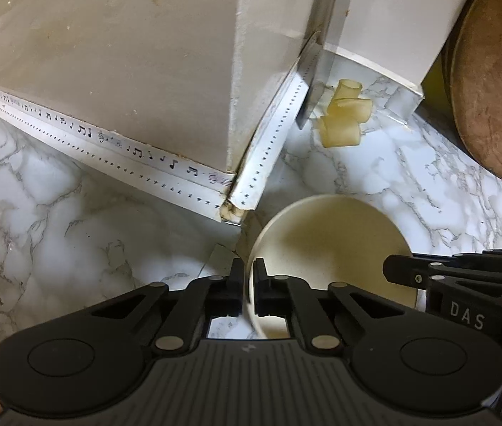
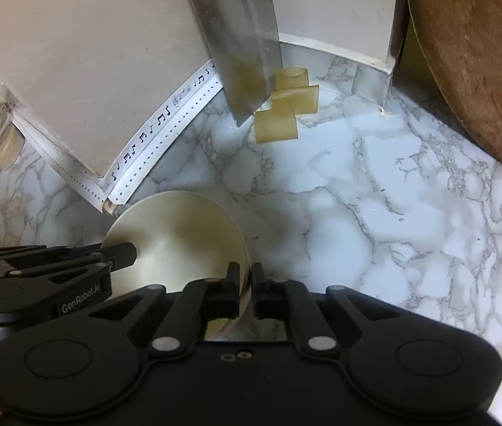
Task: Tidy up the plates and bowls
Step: 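Close both grippers on the cream bowl rim and lift it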
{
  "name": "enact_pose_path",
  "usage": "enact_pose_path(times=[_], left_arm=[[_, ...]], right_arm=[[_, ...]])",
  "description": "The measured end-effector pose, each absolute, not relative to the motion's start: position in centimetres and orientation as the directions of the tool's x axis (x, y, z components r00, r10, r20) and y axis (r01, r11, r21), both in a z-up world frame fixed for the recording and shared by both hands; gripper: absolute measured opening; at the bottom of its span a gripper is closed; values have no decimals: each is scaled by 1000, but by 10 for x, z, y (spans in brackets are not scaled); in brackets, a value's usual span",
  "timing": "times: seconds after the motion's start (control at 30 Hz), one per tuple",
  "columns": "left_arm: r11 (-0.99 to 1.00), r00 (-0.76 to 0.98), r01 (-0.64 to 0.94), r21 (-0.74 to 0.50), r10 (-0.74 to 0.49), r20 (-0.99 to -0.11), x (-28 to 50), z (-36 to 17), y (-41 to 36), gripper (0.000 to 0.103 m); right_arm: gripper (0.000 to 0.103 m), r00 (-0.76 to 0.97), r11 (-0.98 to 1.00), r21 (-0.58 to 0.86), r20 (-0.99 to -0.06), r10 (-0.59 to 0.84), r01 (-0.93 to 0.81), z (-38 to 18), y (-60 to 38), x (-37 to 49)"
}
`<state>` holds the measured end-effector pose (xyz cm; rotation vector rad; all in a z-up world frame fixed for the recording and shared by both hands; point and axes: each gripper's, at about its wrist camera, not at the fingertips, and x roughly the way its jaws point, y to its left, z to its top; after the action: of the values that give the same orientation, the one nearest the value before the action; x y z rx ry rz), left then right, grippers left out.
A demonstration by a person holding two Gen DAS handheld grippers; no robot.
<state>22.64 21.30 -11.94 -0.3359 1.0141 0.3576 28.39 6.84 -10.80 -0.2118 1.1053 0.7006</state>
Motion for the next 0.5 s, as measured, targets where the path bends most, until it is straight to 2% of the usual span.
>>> enact_pose_path(times=[0.5], left_arm=[[910,516,-403,-96,139,-845,209,-86,189,4]], right_arm=[[5,312,781,153,-857,410,-605,-77,49,264]])
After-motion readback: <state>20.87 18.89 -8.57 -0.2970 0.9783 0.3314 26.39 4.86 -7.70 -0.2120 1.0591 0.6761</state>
